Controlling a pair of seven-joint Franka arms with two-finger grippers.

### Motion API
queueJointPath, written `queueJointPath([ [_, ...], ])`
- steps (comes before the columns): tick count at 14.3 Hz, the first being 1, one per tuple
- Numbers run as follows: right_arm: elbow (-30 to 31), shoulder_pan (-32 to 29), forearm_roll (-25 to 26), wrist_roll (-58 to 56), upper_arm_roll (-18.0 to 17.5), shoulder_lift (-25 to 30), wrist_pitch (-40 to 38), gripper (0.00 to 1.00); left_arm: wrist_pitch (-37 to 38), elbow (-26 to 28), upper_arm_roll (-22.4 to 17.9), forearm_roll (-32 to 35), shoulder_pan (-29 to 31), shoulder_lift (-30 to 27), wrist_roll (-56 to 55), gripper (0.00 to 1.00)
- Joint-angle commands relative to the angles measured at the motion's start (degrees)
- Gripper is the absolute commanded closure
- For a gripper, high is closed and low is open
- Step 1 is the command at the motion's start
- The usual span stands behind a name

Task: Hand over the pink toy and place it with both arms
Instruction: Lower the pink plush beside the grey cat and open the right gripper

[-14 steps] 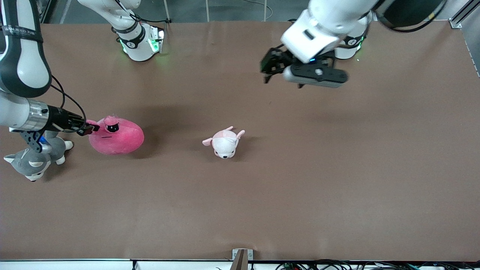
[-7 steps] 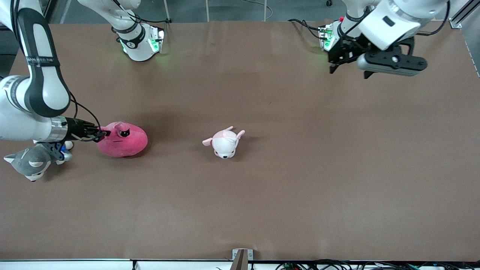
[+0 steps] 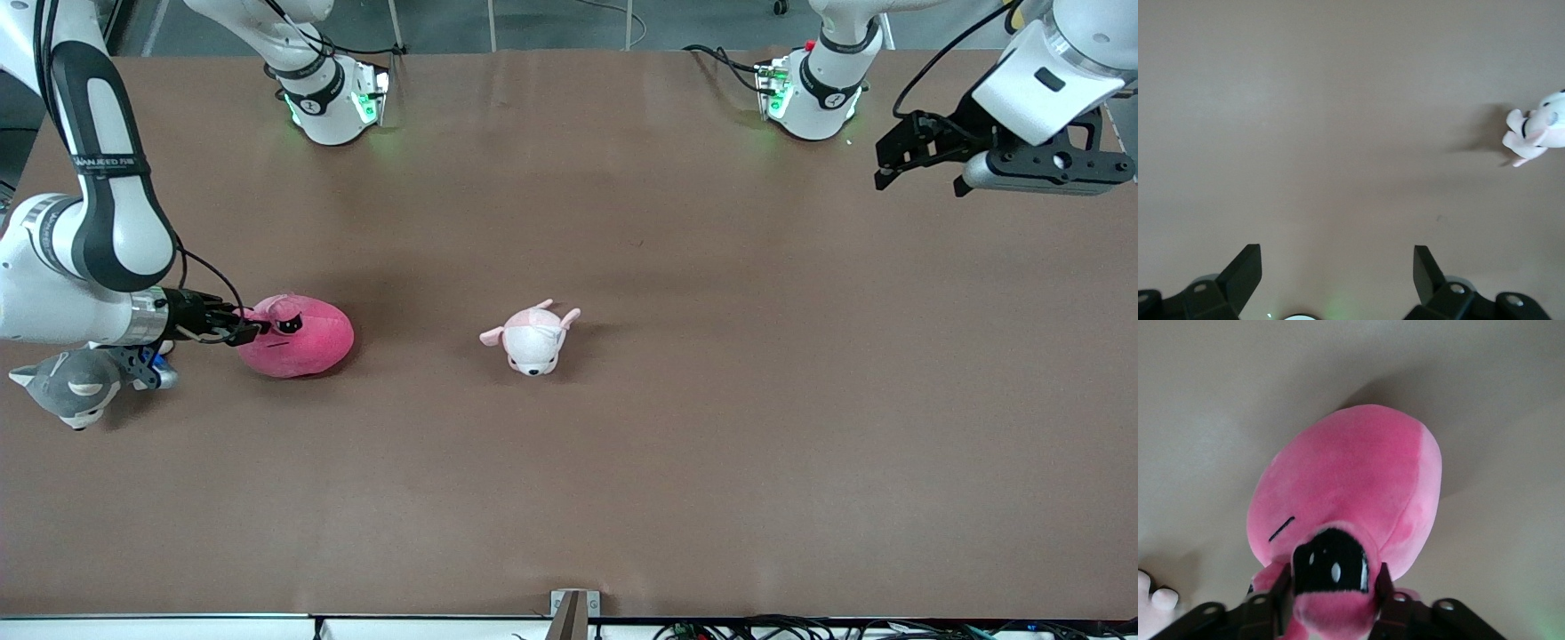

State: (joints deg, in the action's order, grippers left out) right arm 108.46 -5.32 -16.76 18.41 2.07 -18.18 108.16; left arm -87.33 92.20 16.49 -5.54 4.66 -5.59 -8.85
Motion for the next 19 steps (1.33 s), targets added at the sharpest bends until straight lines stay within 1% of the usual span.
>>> queueJointPath([
  [1, -0.7, -0.66, 0.5, -2.58, -0.66, 1.56, -0.67, 0.0, -0.56, -1.49, 0.47, 2.11, -0.01, 0.31, 0.23, 0.0],
  [3, -2.28, -0.75, 1.2, -6.79, -0.49, 3.4, -1.63, 0.0, -0.56, -2.28, 0.47, 2.03, 1.48, 0.4, 0.41, 0.0],
  [4, -3.16, -0.83, 3.03, -8.99, -0.49, 4.72, -2.25, 0.0, -0.47, -2.55, 0.47, 0.72, 2.36, 0.75, 0.41, 0.0],
  [6, -4.83, -1.27, 7.86, -11.63, -0.66, 7.7, -4.17, 0.0, -0.64, -2.64, 0.47, 1.32, 2.54, 0.76, 0.41, 0.0],
  [7, -6.32, -1.27, 9.19, -13.47, -0.66, 9.02, -5.75, 0.0, -0.56, -3.42, 0.47, 1.15, 2.63, 0.84, 0.93, 0.0],
  [9, -10.88, -1.19, 11.21, -16.55, -0.75, 10.44, -10.48, 0.0, -0.73, -4.74, 0.47, 1.05, 2.63, 1.8, 0.59, 0.0],
  [10, -13.95, -1.01, 13.05, -17.44, -0.84, 10.71, -13.56, 0.0, -0.73, -6.58, 0.38, 1.14, 2.54, 1.98, 0.33, 0.0],
  [11, -17.55, -0.84, 14.9, -17.97, -1.19, 10.71, -17.33, 0.0, -0.73, -7.2, 0.38, 1.23, 2.63, 1.99, 0.32, 0.0],
  [13, -22.39, -0.48, 15.53, -17.97, -1.28, 10.71, -23.4, 0.0, -0.82, -7.21, 0.38, 1.67, 2.81, 2.68, 1.11, 0.0],
  [15, -26.35, -0.4, 15.53, -17.97, -1.28, 10.71, -27.02, 0.0, -0.82, -7.3, 0.47, 3.86, 2.54, 2.78, 0.94, 0.0],
  [19, -30.75, 1.01, 15.88, -17.62, -1.19, 10.44, -28.44, 0.0, -0.82, -7.12, 0.64, 3.87, 2.11, 2.95, 0.94, 0.0],
])
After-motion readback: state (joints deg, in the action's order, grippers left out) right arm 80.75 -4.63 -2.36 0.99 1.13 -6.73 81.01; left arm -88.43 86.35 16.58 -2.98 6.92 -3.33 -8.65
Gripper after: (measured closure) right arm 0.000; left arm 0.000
